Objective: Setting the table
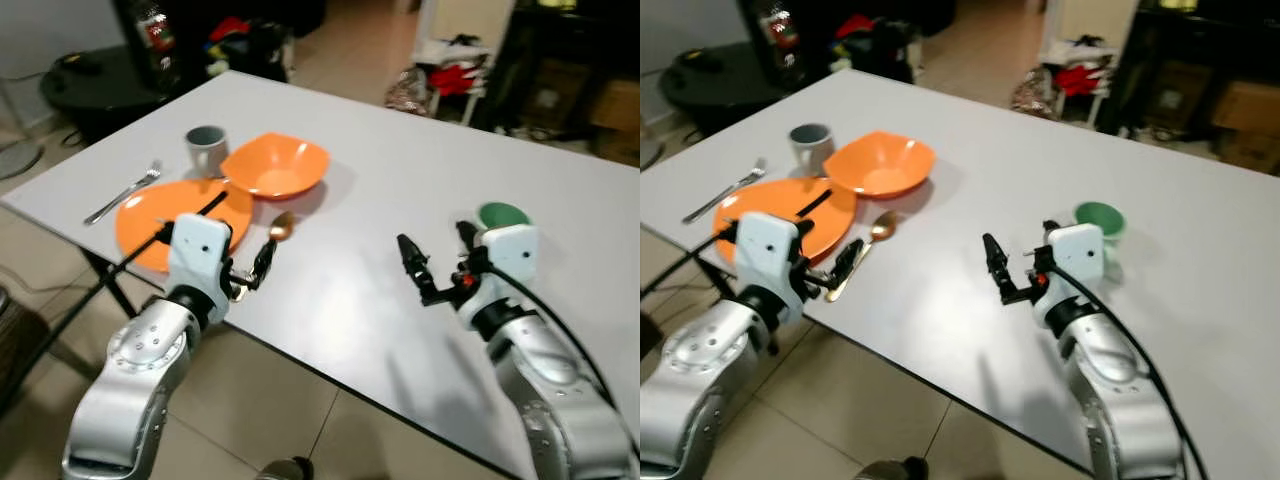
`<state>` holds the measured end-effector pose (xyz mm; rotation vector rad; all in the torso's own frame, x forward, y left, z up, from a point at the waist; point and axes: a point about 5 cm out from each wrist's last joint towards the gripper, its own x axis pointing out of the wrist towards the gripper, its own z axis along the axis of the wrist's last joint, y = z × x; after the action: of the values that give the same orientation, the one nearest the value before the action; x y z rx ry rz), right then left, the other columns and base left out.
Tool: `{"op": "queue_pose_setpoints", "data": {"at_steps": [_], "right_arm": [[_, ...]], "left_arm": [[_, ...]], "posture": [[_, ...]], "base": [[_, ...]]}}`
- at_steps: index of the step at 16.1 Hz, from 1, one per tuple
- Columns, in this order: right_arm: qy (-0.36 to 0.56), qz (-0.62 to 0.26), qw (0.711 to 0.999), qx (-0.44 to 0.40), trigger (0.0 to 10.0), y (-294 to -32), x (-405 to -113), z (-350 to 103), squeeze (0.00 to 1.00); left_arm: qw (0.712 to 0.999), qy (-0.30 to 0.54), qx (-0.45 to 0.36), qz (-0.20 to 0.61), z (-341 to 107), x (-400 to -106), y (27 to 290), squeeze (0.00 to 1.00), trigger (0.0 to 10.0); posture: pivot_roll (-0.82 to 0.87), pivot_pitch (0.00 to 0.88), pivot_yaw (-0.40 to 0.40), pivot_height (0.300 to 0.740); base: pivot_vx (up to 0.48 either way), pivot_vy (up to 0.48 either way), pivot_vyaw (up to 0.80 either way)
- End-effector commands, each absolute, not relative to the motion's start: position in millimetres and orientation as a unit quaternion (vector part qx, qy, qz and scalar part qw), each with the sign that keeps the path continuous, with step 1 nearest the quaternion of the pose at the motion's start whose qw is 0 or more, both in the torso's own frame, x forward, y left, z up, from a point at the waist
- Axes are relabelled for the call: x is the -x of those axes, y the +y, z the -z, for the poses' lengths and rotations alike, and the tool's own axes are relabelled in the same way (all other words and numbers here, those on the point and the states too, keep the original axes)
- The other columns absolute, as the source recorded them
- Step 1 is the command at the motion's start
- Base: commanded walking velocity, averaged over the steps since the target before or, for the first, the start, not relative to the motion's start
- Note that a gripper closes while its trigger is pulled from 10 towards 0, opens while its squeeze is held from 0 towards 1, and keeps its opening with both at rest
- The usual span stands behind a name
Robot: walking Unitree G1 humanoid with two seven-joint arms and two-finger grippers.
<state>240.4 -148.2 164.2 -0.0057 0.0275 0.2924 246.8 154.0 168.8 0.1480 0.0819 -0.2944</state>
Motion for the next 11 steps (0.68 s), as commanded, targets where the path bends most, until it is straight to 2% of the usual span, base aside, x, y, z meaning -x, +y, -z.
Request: {"op": "queue_pose_setpoints", "data": {"at_steps": [1, 3, 5, 9, 11], "right_arm": [[0.005, -0.142, 0.990, 0.002, 10.0, -154.4, -238.1, -176.2, 1.00], [0.006, -0.121, 0.993, 0.009, 10.0, -168.2, -238.5, -184.2, 1.00], [0.009, -0.118, 0.993, 0.000, 10.0, -170.3, -240.6, -185.0, 1.00], [0.007, -0.127, 0.992, -0.016, 10.0, -166.5, -240.1, -185.1, 1.00], [-0.028, -0.116, 0.991, -0.057, 10.0, -160.1, -241.9, -189.6, 1.00]], "left_arm": [[0.988, 0.039, -0.081, 0.126, -174.5, -246.7, 162.8, 0.00, 10.0], [0.988, 0.037, -0.084, 0.124, -179.8, -245.5, 163.5, 0.00, 10.0], [0.987, 0.038, -0.085, 0.129, -181.5, -247.5, 161.8, 0.00, 10.0], [0.988, 0.034, -0.088, 0.121, -187.8, -248.6, 166.0, 0.00, 10.0], [0.992, 0.026, -0.076, 0.095, -188.1, -254.8, 172.1, 0.00, 10.0]], "posture": [[0.12, 0.000, -0.019, 0.740], [0.11, 0.000, -0.022, 0.740], [0.12, 0.000, -0.023, 0.740], [0.16, 0.000, -0.034, 0.740], [0.16, 0.000, 0.010, 0.740]], "base": [[0.000, 0.000, 0.80], [0.000, 0.000, 0.80], [0.000, 0.000, 0.80], [0.000, 0.000, 0.80], [0.000, 0.000, 0.80]]}}
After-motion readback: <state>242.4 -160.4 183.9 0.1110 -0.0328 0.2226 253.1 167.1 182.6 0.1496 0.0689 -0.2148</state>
